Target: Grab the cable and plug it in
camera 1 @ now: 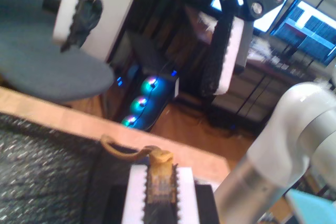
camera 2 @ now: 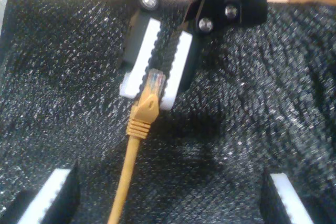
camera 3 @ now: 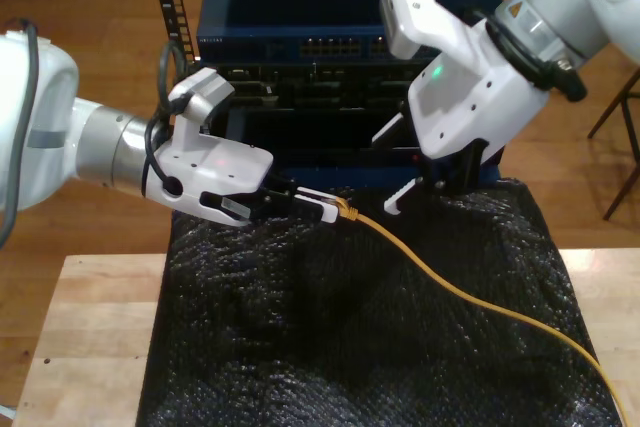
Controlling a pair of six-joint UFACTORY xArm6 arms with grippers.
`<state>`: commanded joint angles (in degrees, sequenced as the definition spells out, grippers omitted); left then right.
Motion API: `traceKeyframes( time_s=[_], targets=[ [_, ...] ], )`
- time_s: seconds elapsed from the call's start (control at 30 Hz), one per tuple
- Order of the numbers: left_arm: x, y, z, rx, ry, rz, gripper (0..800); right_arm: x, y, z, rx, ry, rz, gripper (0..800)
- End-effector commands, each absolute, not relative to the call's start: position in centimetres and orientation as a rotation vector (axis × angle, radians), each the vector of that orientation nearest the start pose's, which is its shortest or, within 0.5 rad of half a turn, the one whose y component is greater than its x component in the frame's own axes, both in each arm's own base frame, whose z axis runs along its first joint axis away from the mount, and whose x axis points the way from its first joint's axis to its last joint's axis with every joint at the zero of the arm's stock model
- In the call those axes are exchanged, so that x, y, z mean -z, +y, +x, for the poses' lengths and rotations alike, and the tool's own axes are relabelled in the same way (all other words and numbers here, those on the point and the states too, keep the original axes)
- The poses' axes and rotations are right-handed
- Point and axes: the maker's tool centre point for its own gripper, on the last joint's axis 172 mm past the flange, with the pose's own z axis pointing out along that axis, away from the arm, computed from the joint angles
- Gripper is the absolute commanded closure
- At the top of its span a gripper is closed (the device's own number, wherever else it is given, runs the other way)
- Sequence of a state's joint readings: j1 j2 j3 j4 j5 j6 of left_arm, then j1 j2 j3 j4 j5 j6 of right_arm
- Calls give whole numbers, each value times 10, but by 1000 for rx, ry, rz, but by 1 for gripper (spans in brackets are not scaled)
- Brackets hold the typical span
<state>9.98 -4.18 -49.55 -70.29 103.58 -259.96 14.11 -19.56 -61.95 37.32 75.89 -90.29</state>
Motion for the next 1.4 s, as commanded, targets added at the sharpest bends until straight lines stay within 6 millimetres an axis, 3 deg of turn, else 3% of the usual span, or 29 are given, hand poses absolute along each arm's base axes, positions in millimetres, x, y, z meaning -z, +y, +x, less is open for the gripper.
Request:
traceKeyframes(
  time_s=[0.2, 0.4, 0.53, 0.8, 1.2, 1.4],
  targets=[
    [-349, -202, 349, -636, -966, 1349, 792, -388, 245, 371, -967, 2598, 2158, 2],
    [-352, -197, 347, -611, -903, 1333, 792, -417, 262, 361, -1154, 2640, 2007, 2],
    [-361, -200, 344, -589, -833, 1287, 791, -426, 268, 352, -1259, 2659, 1940, 7],
    [-373, -201, 345, -594, -782, 1223, 791, -436, 264, 347, -1362, 2576, 1826, 4],
    [-395, -200, 344, -578, -686, 1136, 791, -421, 295, 341, -1410, 2593, 1625, 4],
    [-409, -198, 339, -567, -637, 1077, 789, -432, 289, 339, -1461, 2527, 1595, 6]
  ],
)
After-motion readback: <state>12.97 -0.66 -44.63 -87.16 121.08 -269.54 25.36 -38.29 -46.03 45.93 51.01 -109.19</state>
